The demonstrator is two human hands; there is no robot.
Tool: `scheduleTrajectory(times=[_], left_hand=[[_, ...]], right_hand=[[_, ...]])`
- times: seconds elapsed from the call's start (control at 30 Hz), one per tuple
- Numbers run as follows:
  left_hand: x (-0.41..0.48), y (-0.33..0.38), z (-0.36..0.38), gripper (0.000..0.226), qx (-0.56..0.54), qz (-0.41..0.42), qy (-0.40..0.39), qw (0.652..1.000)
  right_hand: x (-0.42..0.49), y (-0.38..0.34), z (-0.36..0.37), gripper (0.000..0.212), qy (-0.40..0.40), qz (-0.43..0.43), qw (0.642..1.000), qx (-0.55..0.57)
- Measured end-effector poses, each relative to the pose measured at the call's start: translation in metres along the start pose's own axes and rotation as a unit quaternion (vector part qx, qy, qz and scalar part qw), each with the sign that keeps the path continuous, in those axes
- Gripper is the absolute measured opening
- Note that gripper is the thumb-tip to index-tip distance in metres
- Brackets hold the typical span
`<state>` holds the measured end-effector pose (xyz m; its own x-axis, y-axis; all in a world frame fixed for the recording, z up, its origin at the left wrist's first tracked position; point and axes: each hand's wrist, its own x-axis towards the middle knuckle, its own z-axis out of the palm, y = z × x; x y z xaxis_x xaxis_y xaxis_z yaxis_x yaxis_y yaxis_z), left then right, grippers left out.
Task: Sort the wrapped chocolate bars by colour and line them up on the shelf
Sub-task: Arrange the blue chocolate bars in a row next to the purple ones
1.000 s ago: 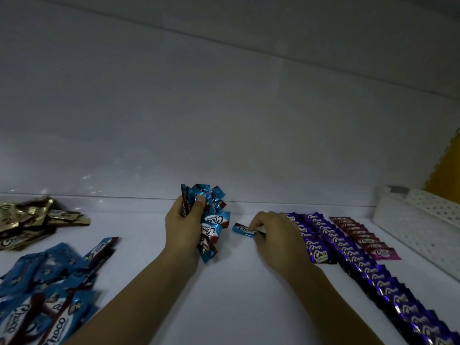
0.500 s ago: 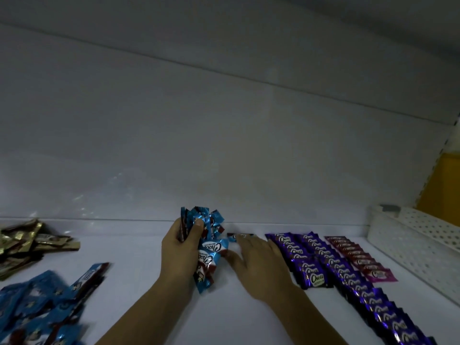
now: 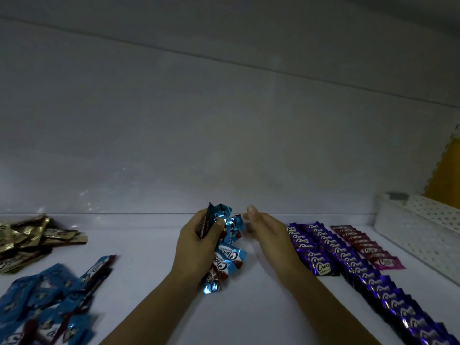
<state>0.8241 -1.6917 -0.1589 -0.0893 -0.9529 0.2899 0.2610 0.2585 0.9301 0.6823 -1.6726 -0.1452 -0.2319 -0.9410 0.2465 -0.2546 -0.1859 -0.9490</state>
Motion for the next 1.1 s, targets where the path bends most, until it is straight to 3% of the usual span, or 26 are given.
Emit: scheduleTrajectory(times=[0.07,0.13,0.3,0.43,0.63,0.8,0.93,1.1], left_hand=[[-0.001,0.000,0.000,0.016,0.031,0.015,-0.014,0.999],[-0.001,0.000,0.001,0.016,0.046,0.020,-0.023,0.998],[0.000,-0.003,0.002,0.018,0.058,0.025,-0.030,0.998],[0.002,-0.006,0.000,0.021,0.052,0.016,-0.010,0.998],[0.002,-0.004,0.000,0.020,0.030,0.008,0.022,0.999],[0.004,-0.005,-0.001,0.018,-0.018,-0.003,0.081,0.997],[0.003,-0.004,-0.001,0.021,-0.010,-0.008,0.083,0.996],[0.004,-0.003,-0.001,0.020,-0.009,-0.011,0.084,0.996]], right_hand=[[-0.002,-0.007,0.000,0.021,-0.011,0.014,0.997,0.076],[-0.003,-0.010,-0.002,0.009,0.004,0.011,0.997,0.074],[-0.003,-0.013,-0.004,0.011,0.036,0.015,0.995,0.089],[0.002,-0.017,-0.017,0.011,0.087,0.033,0.981,0.169],[0.005,-0.013,-0.023,0.008,0.089,0.061,0.961,0.256],[0.006,-0.009,-0.025,0.008,0.092,0.028,0.984,0.147],[0.004,-0.005,-0.023,0.033,0.094,0.020,0.995,0.036],[0.004,-0.001,-0.022,0.019,0.064,0.067,0.996,0.017]])
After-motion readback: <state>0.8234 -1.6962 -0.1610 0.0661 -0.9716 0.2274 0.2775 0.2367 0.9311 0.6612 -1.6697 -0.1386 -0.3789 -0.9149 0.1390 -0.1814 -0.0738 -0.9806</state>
